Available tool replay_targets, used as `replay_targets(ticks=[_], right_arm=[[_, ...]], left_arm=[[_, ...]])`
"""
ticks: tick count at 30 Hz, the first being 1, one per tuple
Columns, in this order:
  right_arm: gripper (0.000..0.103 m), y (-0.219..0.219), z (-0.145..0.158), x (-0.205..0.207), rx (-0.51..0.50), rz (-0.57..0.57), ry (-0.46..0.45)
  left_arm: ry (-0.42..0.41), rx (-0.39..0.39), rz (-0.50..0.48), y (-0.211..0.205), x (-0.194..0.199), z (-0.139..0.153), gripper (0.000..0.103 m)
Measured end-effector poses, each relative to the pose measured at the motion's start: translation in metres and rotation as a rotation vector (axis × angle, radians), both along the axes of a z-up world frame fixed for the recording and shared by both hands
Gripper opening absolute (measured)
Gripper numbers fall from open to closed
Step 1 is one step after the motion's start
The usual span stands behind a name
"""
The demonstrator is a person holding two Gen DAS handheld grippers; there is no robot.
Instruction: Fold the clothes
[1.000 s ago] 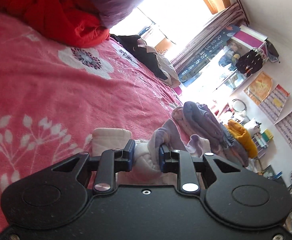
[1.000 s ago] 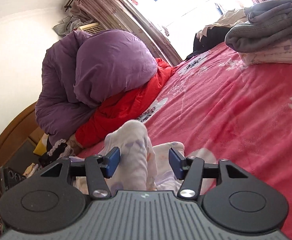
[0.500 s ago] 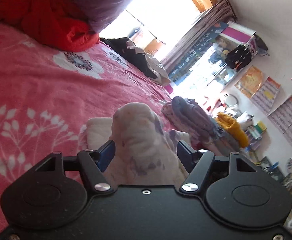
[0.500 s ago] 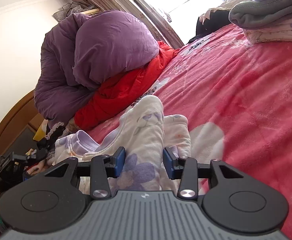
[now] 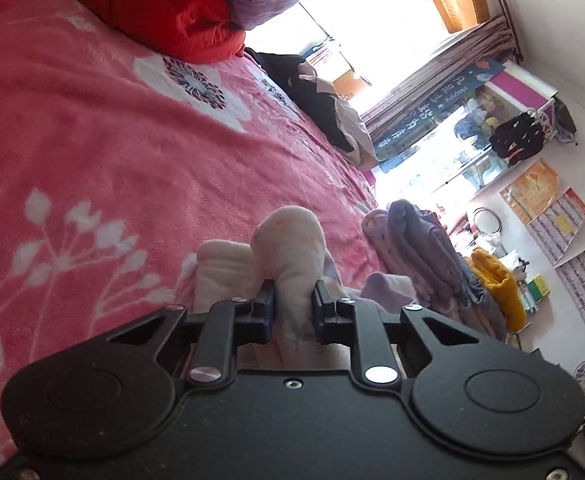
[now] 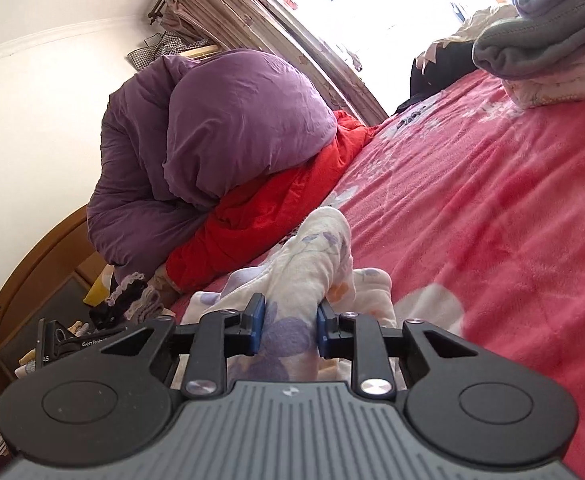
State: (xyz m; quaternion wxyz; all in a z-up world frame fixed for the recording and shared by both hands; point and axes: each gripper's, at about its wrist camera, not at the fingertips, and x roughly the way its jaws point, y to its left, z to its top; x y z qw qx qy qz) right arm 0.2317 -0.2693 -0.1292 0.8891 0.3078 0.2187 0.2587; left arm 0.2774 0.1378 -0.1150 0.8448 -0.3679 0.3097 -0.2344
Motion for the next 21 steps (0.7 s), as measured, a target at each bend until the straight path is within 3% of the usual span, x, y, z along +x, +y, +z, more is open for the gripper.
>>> replay_targets(ticks=[2,7,13,14,17,21], right_arm=[[0.027,0.002,-0.009,0.008,-0.002,0.001,0.027],[0.027,0.004,-0.022,0.017,0.019,0.019,0.101],[0.03,0.011,-0.031,0.024,0.006,0.009,0.143],[0.038,0.011,-0.027,0.02,0.005,-0.002,0.13],[0.062,0.012,-0.007,0.004,-0.049,-0.059,0.068],[0.062,0.02,0.027,-0.026,-0.255,-0.119,-0.092]], left_arm=[[-0.004,-0.027,0.006,0.005,-0.003,0.001,0.017],[0.082,0.018,0.006,-0.002,0.005,-0.017,0.02],[0.078,0.037,0.045,0.002,-0.002,-0.01,0.047],[0.066,0.062,0.058,0.002,-0.006,-0.003,0.057],[-0.032,0.172,0.084,-0.001,-0.026,0.024,0.058],[-0.188,0.406,0.108,-0.017,-0.06,0.052,0.058]])
